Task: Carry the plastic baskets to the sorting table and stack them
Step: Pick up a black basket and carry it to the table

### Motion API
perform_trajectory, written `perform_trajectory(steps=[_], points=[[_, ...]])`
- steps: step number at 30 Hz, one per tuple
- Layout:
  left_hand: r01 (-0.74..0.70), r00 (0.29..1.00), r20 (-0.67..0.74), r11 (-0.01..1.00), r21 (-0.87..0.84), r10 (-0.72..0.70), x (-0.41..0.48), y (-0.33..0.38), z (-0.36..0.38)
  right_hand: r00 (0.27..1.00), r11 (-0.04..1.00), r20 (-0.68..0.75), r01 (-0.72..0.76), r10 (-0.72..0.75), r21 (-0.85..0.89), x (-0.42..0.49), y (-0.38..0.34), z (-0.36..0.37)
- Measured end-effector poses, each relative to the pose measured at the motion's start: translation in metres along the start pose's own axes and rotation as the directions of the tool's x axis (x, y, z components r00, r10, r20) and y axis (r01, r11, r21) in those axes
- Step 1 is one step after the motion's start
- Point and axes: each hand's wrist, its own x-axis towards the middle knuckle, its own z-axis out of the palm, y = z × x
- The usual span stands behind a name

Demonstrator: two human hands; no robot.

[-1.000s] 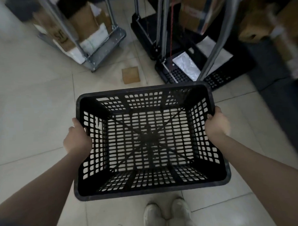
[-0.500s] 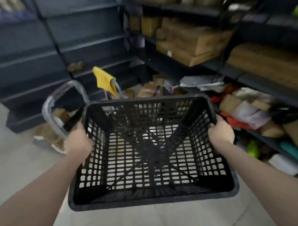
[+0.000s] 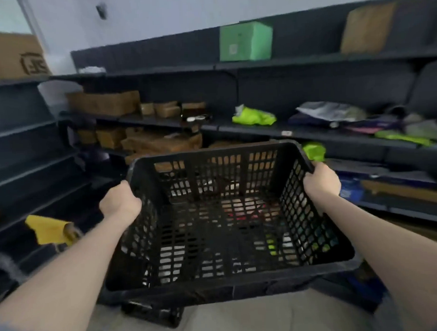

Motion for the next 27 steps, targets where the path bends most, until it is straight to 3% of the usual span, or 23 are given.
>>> perform_trajectory(steps=[6, 13, 27], points=[[-0.202, 0.973, 0.097, 0.975, -0.097, 0.212, -0.032, 0.136, -0.007, 0.976, 0.984, -0.127, -0.177, 0.176, 0.000, 0.021, 0.093, -0.108], [-0.381, 0.914, 0.061, 0.899, -0.214, 0.402, -0.100, 0.284, -0.007, 0.908, 0.961, -0.319, -0.273, 0.270, 0.039, 0.026, 0.198, -0.236], [-0.541, 0.785, 0.143, 0.779, -0.316, 0.603, -0.246, 0.522, 0.012, 0.753, 0.887, -0.524, -0.461, 0.397, 0.009, 0.044, 0.389, -0.399]])
